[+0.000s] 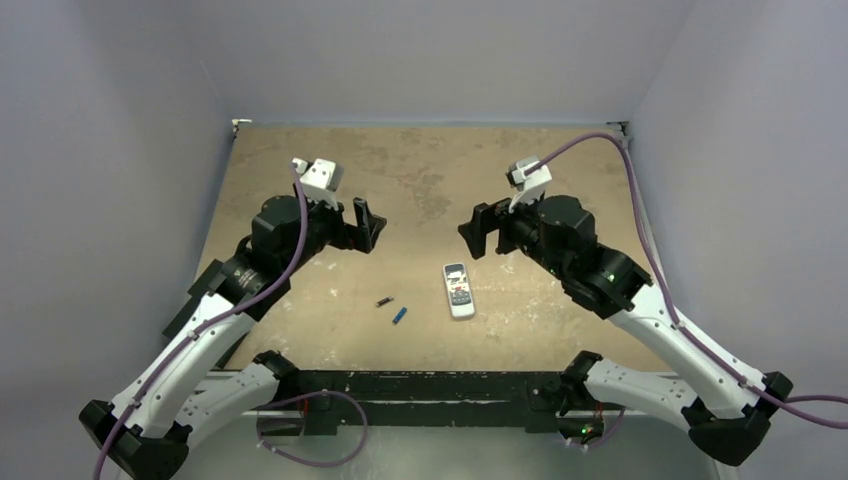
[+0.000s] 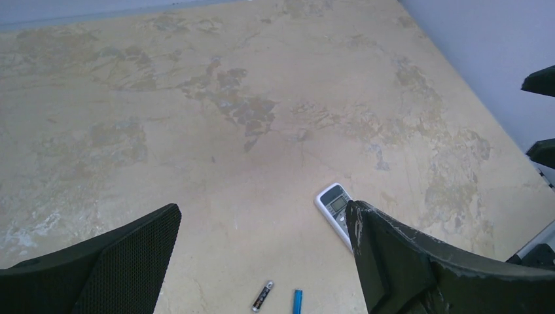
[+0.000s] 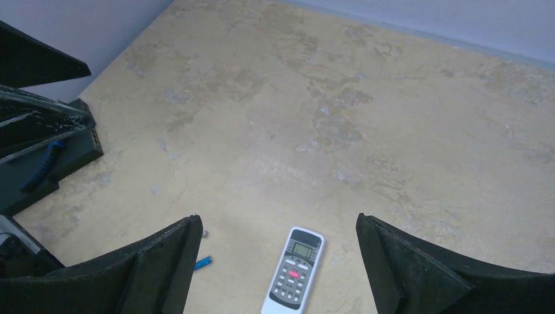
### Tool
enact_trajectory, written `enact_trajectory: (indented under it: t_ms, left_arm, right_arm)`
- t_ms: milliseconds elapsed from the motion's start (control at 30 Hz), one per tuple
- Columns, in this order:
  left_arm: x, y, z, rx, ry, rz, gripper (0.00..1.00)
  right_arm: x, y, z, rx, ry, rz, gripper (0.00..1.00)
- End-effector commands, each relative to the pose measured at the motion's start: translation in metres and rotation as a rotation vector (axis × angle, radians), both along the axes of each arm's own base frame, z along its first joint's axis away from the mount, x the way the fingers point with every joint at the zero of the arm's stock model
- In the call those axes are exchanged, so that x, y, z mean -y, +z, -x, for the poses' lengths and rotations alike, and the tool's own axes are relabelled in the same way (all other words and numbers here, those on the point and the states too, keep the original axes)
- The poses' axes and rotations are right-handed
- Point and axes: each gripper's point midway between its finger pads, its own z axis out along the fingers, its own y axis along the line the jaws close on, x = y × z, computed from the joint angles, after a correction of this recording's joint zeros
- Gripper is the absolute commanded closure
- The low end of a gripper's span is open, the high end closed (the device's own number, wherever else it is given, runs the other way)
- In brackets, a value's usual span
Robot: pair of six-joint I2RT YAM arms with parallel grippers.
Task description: Load the batteries into the remote control
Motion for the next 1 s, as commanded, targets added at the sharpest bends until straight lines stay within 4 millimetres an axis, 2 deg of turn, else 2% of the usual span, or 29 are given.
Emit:
enact_trajectory:
  t_ms: [0, 133, 500, 967]
  left_arm:
    - [0.006, 0.009, 0.005, 0.026, -0.048, 0.036, 0.01]
    - [0.005, 0.005, 0.007, 0.017, -0.053, 0.026, 0.01]
    - [0.013, -0.001, 0.011, -0.023, -0.096, 0.03, 0.01]
    - [0.016, 0.0, 0.014, -0.023, -0.112, 0.042, 0.01]
  right_arm:
    - [-0.008, 0.001, 0.002, -0.003, 0.048, 0.017, 0.01]
    - [-0.006, -0.008, -0.002, -0.041, 0.021, 0.048, 0.01]
    - [-0.008, -0.053, -0.005, -0.16, 0.01, 0.151, 0.01]
    - [-0.016, -0.123, 0.001, -0.328, -0.021, 0.243, 0.01]
